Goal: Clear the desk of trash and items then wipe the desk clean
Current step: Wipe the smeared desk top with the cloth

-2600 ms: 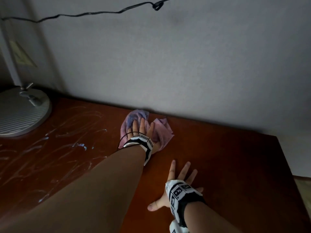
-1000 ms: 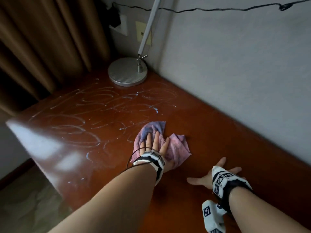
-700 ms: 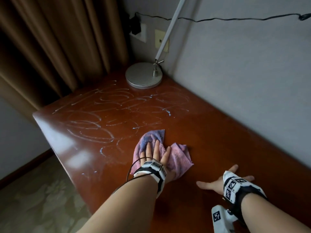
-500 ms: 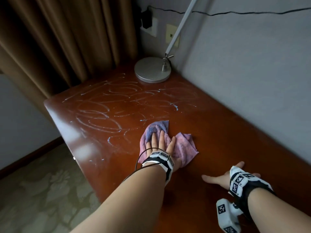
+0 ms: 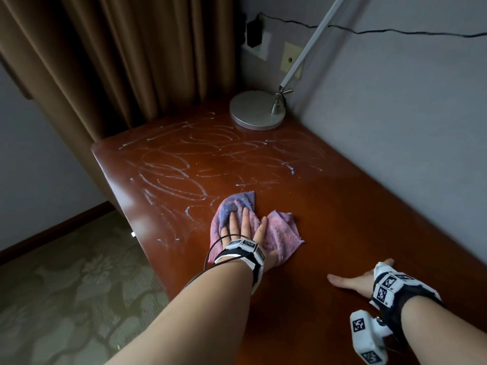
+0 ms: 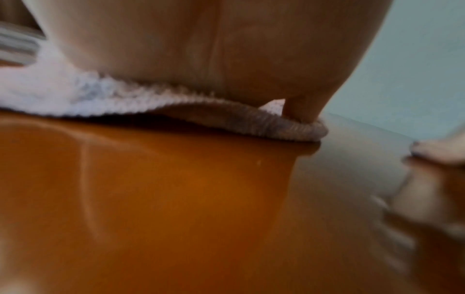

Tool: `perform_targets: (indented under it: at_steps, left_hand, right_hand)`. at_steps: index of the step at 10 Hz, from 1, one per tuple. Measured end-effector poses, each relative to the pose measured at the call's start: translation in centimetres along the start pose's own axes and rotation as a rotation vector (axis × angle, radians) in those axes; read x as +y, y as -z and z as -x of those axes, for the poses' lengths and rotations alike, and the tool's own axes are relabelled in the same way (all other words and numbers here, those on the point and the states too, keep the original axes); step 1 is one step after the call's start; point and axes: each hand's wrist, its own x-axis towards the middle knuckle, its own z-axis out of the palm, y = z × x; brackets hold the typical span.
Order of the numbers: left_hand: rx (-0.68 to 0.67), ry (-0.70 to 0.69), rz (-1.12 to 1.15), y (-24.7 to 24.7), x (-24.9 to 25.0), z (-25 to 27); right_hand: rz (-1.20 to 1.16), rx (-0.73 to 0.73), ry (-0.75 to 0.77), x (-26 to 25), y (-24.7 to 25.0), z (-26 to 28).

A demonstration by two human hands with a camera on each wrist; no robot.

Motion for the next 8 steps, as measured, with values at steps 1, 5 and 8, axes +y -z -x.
perform_targets:
  at_steps: [1,5,8]
  left_hand:
    - [0.042,0.026,-0.011,-0.8,-2.4,2.9]
    - [0.073,0.227,0.040,-0.2,-8.4,2.7]
    - [0.036,0.205,-0.019,-1.0,-11.2,5.6]
  right_hand:
    - [-0.025,0.016,0.018,0.5,-0.4,0.8]
    - [0.084,0.082,0.170,-7.4,-2.6,10.8]
    - [0.089,0.062,0.151,-7.5,-2.1,11.2]
